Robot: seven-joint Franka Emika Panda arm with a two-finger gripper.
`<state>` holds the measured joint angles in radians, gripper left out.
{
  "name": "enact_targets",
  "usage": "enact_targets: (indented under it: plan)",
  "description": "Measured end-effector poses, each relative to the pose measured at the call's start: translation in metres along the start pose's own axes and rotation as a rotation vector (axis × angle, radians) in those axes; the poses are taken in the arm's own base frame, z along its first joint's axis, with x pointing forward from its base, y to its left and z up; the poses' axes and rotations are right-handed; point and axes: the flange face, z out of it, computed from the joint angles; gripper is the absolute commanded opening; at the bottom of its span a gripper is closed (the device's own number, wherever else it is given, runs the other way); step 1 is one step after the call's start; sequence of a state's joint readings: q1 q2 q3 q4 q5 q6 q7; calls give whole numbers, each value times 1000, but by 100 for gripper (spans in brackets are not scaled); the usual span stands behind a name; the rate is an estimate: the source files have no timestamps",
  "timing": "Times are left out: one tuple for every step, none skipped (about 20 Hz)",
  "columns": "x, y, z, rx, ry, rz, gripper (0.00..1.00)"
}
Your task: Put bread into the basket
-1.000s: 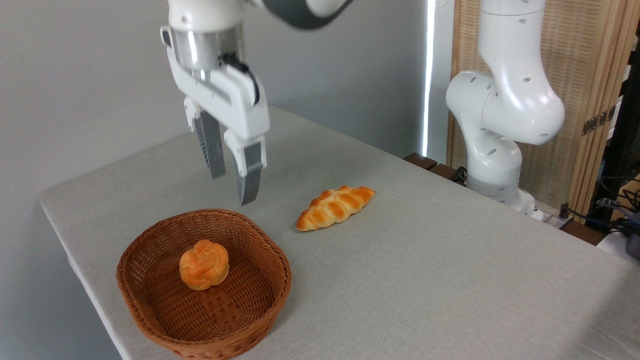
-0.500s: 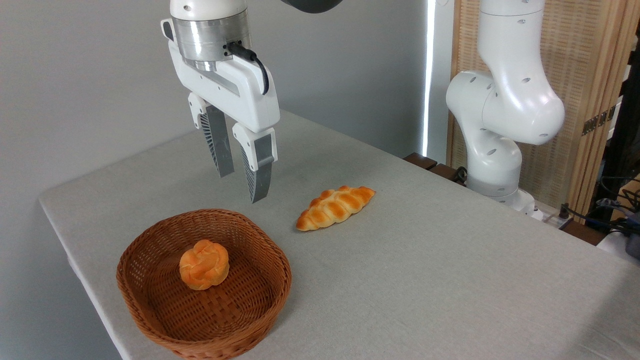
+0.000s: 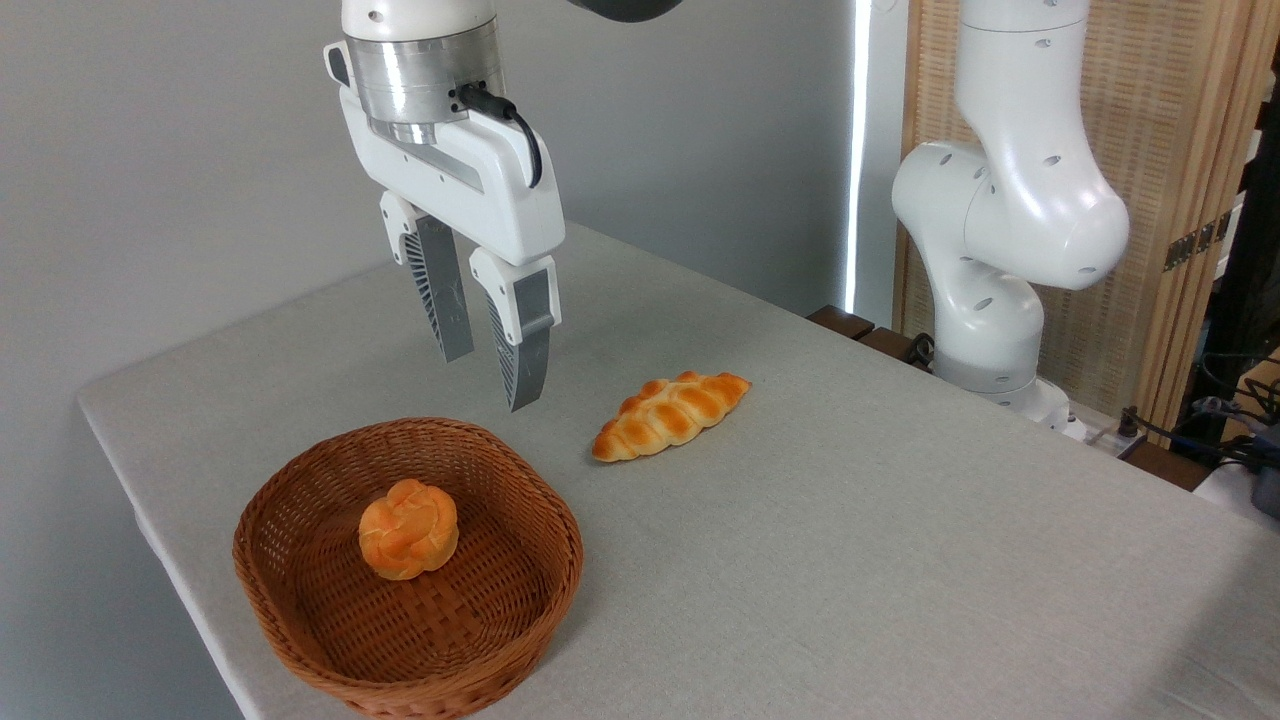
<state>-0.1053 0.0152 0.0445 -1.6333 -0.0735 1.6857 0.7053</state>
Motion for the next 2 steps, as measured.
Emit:
enact_targets:
  plan:
    - [0,0,0,0,0,-1,100]
    - [0,0,0,0,0,-1,100]
